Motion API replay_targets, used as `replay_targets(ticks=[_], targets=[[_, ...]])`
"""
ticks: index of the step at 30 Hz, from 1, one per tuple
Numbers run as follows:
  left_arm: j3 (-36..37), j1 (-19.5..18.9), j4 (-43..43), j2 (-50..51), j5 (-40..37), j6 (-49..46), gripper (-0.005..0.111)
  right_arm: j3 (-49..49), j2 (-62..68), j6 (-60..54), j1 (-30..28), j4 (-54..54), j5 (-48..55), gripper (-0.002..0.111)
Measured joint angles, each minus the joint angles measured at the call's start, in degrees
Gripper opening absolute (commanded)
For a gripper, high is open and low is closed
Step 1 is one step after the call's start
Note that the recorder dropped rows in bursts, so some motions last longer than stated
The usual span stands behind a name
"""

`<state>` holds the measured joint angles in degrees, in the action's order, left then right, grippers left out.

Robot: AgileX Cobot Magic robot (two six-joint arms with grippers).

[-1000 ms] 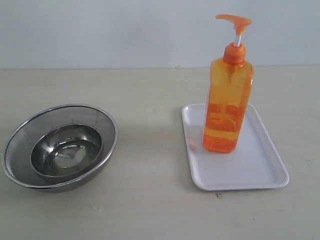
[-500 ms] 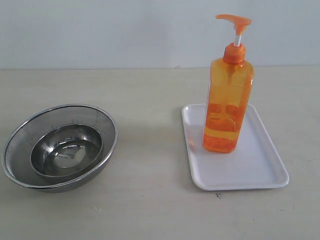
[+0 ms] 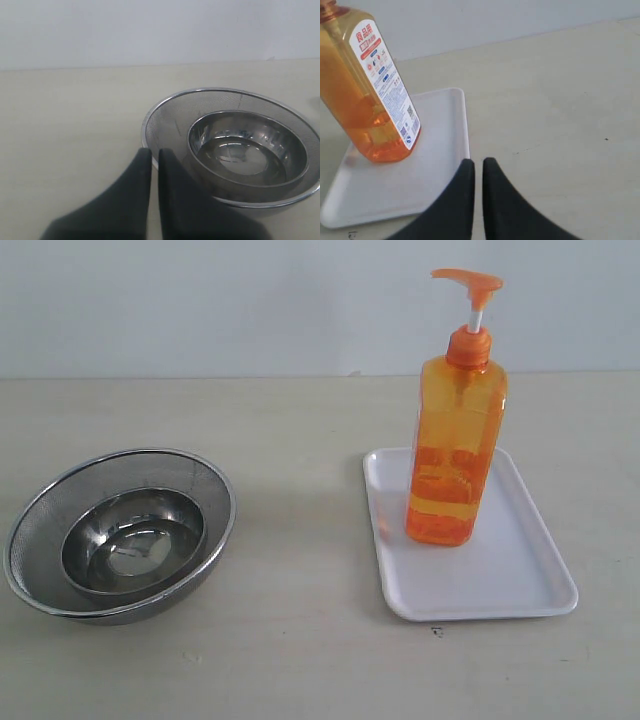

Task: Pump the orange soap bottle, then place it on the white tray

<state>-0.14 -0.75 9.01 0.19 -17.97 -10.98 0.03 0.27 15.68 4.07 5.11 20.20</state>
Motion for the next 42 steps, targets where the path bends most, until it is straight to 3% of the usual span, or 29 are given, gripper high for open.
replay_targets(ticks=[14, 26, 42], targets=[[0.00, 0.00, 0.00, 0.00, 0.00, 0.00, 0.005, 0.00, 0.00, 2.77, 0.00, -1.61, -2.36, 0.003], [0.00, 0.00, 0.00, 0.00, 0.00, 0.00, 0.005, -7.16, 0.00, 3.86, 0.00, -17.50, -4.70, 0.003], [0.00, 0.00, 0.00, 0.00, 0.00, 0.00, 0.005, -7.29, 0.00, 4.07, 0.00, -25.33, -12.39, 0.003]])
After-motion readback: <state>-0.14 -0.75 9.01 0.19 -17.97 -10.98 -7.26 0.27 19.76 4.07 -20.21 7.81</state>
